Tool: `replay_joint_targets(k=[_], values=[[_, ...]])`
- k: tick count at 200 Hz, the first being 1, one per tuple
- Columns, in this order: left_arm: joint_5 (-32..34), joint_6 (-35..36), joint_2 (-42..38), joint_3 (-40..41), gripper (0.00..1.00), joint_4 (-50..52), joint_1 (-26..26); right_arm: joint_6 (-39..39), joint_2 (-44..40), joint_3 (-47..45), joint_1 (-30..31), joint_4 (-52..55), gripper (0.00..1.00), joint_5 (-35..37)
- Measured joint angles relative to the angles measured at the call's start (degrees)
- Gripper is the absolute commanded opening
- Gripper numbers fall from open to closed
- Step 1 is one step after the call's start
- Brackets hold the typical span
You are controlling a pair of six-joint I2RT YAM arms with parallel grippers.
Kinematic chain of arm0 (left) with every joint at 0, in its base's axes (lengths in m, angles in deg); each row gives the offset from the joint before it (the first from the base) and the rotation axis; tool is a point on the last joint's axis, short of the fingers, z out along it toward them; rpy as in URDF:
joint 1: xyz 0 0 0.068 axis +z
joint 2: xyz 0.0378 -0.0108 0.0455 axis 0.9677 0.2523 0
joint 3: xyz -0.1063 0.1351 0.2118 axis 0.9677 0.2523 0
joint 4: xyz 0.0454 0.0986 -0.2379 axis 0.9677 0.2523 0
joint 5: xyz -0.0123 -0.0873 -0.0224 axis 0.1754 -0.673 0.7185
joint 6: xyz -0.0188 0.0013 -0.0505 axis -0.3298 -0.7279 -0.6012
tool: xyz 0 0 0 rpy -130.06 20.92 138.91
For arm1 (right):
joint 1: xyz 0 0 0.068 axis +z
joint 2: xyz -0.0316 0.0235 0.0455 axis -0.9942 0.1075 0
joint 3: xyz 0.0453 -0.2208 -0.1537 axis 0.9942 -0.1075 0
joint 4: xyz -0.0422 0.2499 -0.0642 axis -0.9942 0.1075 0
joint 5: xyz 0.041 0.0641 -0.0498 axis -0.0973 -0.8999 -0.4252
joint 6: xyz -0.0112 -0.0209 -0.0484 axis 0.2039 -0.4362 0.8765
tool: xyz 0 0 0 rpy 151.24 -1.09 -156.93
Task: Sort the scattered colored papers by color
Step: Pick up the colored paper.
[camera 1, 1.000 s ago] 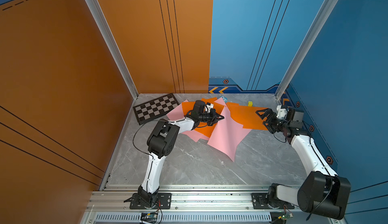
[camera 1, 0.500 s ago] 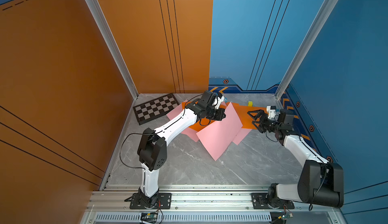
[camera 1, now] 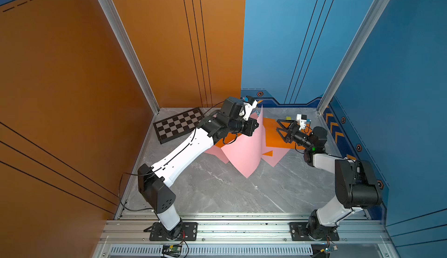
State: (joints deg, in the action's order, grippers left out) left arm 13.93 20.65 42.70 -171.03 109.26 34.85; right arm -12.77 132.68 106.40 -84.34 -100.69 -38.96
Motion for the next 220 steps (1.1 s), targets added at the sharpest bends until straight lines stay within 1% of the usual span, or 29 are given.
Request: replay_joint_targets(k=[16, 41, 85, 111, 139, 170, 190, 220], values=[[0.76, 0.7, -1.31, -0.13, 0.0, 0.24, -0.11, -3.87, 3.8, 0.24, 1.62, -5.92, 0.95, 0.02], [2.58, 2.16, -4.04, -0.13, 0.0, 0.44, -0.15, -6.58, 6.49, 0.31, 4.09, -9.94, 0.95, 0.04], [6.25, 3.63, -8.07, -0.02, 0.0, 0.52, 0.0, -8.44, 6.29, 1.05, 7.85, -13.29, 0.96, 0.02], [7.19, 3.34, -8.17, 1.14, 0.0, 0.52, 0.9, -9.03, 4.04, 2.14, 10.21, -13.33, 0.92, 0.02], [7.67, 2.27, -7.8, 2.45, 0.0, 0.61, 2.51, -10.32, 0.98, 4.11, 12.07, -14.25, 0.81, 0.0], [8.55, 1.38, -7.76, 3.37, 0.0, 0.59, 4.2, -11.26, -0.57, 4.52, 12.15, -15.3, 0.61, -0.04], [9.09, 0.52, -7.76, 4.33, 0.0, 0.57, 5.35, -11.54, -0.57, 4.5, 12.15, -15.23, 0.55, -0.07], [9.22, -1.01, -7.78, 6.49, 0.0, 0.48, 7.65, -11.65, -0.57, 4.48, 12.15, -15.21, 0.44, -0.02]])
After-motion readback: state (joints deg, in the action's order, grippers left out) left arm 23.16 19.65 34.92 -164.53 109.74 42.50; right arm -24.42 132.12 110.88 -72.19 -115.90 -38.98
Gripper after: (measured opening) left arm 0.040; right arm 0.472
